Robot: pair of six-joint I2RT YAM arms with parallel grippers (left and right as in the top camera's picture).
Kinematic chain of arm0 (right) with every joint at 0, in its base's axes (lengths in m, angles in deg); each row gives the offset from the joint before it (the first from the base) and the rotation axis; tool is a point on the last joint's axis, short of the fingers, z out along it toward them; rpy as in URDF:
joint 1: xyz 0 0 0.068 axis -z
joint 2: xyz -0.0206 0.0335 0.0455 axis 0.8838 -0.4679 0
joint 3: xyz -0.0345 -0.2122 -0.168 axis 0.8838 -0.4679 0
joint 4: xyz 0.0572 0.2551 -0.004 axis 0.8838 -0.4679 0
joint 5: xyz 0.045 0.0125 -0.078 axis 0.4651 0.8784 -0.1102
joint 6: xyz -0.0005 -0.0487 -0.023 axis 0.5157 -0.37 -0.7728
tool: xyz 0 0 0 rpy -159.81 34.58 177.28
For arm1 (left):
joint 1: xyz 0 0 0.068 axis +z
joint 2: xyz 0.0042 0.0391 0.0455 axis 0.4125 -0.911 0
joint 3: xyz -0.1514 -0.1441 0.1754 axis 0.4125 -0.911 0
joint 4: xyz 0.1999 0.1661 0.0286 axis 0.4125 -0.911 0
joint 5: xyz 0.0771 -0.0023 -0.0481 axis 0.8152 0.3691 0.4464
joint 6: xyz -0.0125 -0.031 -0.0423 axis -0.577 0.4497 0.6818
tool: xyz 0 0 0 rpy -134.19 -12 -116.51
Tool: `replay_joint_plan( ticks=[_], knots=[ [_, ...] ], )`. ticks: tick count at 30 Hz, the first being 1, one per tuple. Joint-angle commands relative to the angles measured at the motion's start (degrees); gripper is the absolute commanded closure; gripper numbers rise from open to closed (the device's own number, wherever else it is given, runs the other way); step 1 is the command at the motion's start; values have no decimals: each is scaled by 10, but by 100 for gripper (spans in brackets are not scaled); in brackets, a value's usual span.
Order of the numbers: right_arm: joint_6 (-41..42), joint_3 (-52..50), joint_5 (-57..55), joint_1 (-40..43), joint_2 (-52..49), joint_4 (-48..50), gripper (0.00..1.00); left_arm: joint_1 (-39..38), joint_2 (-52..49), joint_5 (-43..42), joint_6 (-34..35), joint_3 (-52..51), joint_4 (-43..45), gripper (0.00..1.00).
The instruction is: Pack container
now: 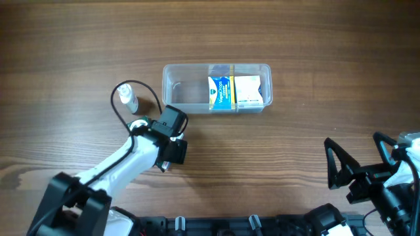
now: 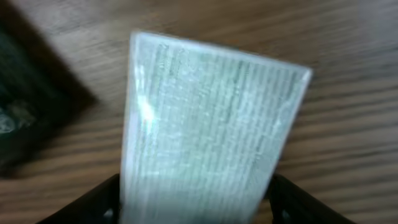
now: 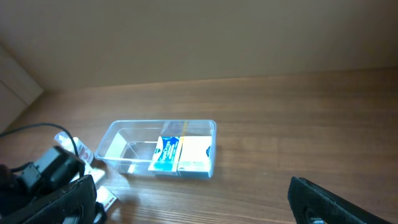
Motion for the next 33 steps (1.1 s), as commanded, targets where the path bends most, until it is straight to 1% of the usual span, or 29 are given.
replay_joint_plan(
  ticks=[1,2,4,7,8,10,13,15,18,20,21,22,23,24,25,27,32,33],
  knots=[
    [-5,2,-8,-2,0,2,0,3,-54,-10,2,-7,21,43],
    [-5,2,-8,-2,0,2,0,3,-56,-9,2,-7,23,52],
    [-5,2,-8,-2,0,2,0,3,-51,-9,2,-6,23,64],
    [-5,2,-8,-2,0,2,0,3,-20,-20,2,-2,8,78],
    [-5,2,-8,-2,0,2,0,3,-6,-29,2,1,-3,81],
    [-5,2,-8,-2,0,2,0,2,32,-42,2,16,-38,82],
    [-5,2,-8,-2,0,2,0,2,96,-43,2,55,-103,81],
    [-5,2,-8,-2,0,2,0,2,152,-43,1,95,-155,78],
    [-5,2,-8,-2,0,2,0,2,207,-43,-2,141,-180,74],
    [-5,2,-8,-2,0,2,0,2,250,-43,-52,176,-146,75],
    [-5,2,-8,-2,0,2,0,2,259,-43,-71,179,-128,76],
    [-5,2,-8,-2,0,2,0,2,269,-40,-105,179,-95,78],
    [-5,2,-8,-2,0,2,0,3,271,-39,-123,179,-75,85],
    [-5,2,-8,-2,0,2,0,3,268,-39,-166,179,-33,89],
    [-5,2,-8,-2,0,2,0,3,260,-39,-186,179,-10,93],
    [-4,2,-8,-2,0,2,0,2,235,-39,-211,179,32,96],
    [-5,2,-8,-2,0,2,0,2,138,-39,-276,179,141,96],
    [-5,2,-8,-2,0,2,0,2,108,-39,-301,179,168,96]
  ],
)
